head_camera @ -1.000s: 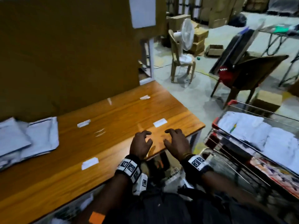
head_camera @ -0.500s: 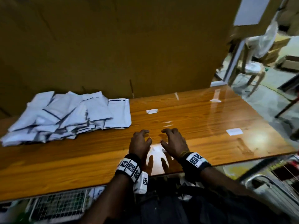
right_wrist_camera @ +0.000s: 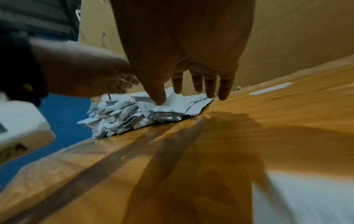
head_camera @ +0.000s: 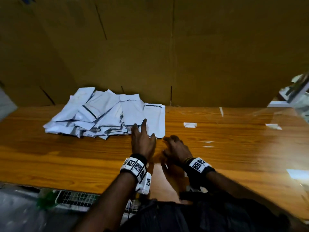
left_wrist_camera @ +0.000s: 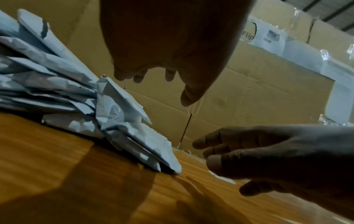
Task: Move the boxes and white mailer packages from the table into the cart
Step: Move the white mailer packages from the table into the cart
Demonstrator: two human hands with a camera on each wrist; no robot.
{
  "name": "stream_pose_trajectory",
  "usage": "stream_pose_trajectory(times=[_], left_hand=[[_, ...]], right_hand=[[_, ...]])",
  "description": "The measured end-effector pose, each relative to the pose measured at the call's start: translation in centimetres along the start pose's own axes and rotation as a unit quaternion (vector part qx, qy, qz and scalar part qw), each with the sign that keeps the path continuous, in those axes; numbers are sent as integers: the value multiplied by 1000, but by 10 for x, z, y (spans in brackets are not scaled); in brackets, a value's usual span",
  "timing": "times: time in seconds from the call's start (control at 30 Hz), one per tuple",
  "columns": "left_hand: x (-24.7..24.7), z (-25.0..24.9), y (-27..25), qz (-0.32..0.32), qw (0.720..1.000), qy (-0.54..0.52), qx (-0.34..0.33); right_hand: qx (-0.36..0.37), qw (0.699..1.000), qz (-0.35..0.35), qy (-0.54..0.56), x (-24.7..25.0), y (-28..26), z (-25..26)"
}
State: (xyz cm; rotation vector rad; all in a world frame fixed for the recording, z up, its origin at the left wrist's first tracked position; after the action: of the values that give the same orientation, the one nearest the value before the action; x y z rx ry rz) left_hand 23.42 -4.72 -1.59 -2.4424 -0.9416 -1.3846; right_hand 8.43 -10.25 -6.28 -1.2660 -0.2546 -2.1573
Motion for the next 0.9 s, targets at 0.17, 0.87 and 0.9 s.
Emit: stream_pose_trajectory(times=[0.17, 0.87, 0.9], left_hand=[[4, -2, 56, -14, 994, 112, -8], [-33, 29, 178, 100, 932, 308, 162], [-33, 29, 179, 94, 932, 310, 164]], right_hand=[[49, 997, 63, -12, -3, 51, 9], [113, 984, -13, -138, -20, 163, 27], [95, 985, -23, -145, -18, 165, 24]])
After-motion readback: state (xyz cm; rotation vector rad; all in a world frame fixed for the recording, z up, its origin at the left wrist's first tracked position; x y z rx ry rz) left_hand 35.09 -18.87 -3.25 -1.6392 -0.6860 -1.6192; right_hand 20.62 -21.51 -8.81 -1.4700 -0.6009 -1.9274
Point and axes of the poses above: each hand's wrist, its own y-axis towards the middle knuckle, its own x-axis out of the back of the hand, z = x × y, the point moved 7 cm from there along y, towards the middle knuckle, and after that the axes turned 3 degrees about y, right-handed, at the moved point
